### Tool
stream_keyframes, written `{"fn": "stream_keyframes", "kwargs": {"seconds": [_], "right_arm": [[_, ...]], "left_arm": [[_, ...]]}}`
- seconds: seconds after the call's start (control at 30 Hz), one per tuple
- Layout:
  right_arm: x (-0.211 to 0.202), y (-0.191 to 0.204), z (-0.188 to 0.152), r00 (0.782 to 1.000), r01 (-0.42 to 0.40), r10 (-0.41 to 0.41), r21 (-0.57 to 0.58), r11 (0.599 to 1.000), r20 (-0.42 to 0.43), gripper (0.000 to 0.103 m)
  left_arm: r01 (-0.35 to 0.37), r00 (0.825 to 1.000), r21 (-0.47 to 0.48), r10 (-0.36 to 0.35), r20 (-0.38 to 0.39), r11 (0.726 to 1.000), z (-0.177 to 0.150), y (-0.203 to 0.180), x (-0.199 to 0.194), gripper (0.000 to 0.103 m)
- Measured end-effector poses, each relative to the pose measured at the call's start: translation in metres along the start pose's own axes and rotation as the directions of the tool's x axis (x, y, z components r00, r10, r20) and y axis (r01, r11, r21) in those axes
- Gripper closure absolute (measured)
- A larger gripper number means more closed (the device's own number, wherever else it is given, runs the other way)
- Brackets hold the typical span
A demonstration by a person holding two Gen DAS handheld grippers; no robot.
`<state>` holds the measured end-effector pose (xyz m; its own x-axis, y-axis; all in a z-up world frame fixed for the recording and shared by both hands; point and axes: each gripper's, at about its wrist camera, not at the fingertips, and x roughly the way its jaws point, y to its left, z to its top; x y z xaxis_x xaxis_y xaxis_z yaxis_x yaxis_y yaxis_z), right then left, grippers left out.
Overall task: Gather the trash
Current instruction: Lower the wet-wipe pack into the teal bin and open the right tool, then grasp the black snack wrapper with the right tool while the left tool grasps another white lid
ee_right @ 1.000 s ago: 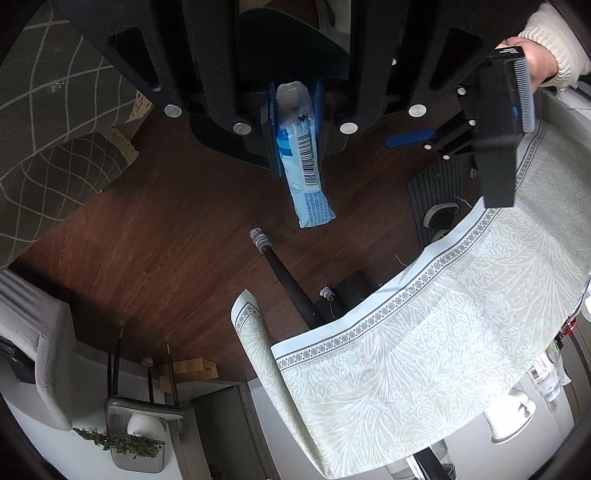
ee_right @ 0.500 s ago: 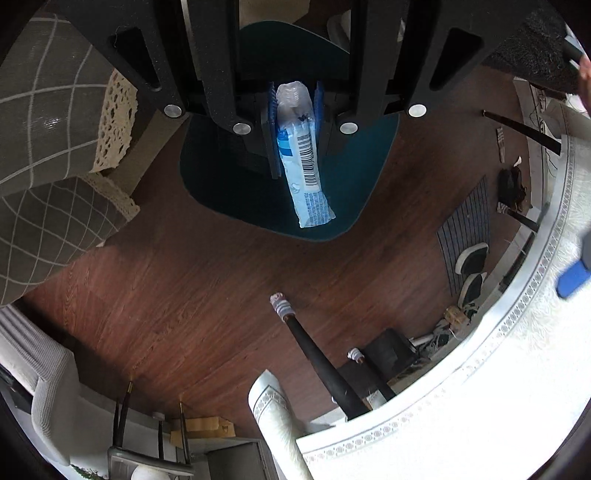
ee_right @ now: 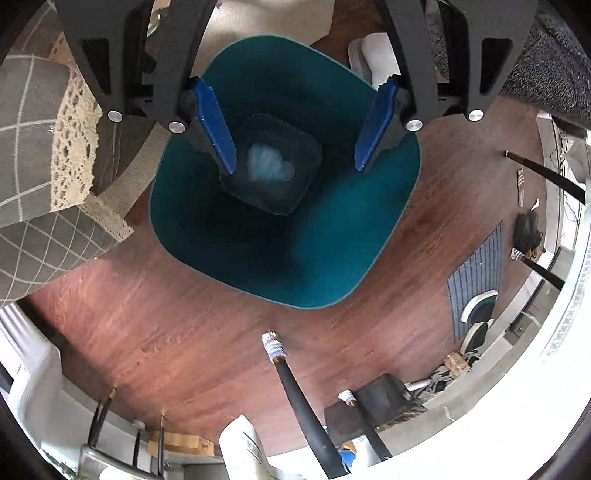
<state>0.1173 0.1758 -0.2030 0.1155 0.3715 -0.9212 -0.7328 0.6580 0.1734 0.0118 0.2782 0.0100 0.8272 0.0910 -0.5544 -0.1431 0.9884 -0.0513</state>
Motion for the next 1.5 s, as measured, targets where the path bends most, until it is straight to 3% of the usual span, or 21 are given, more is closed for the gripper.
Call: {"fn": "stream_keyframes", "kwargs": {"seconds": [0.23,0.4,0.63,0.83,1.23,1.5], "right_arm": [[-0.037,-0.002,-0.005,0.994,-0.032,0.034,-0.019,0.999,0.103,0.027],[-0.081,-0.004,-0.007,0.974,-0.047,0.056,-0.046,0.998,0.218,0.027],[-0.156,-0.014,-0.018,0.906,-0.021,0.044,-0.058,0.998,0.422,0.022],[-0.213,-0.031,-0.032,0.838,0.087,-0.055,-0.034,0.996,0.543,0.018],[-0.274,-0.099,-0.067,0.761,0.178,-0.231,0.146,0.973,0.607,0.017],[-0.311,-0.147,-0.113,0.704,0.227,-0.339,0.254,0.940,0.624,0.016]], "left_arm": [[-0.007,1.000,-0.015,0.008,0.017,1.000,0.007,-0.007,-0.002,0.028],[-0.012,0.999,-0.015,0.013,0.046,1.000,0.018,-0.017,-0.004,0.023],[0.009,0.998,-0.017,-0.008,0.059,1.000,0.028,-0.042,0.002,0.022],[0.028,0.995,0.006,-0.028,0.096,1.000,0.031,-0.071,0.004,0.022],[0.116,0.989,0.075,-0.122,0.083,0.990,0.031,-0.143,0.016,0.018],[0.197,0.978,0.138,-0.204,0.039,0.971,0.024,-0.197,0.031,0.018]]}}
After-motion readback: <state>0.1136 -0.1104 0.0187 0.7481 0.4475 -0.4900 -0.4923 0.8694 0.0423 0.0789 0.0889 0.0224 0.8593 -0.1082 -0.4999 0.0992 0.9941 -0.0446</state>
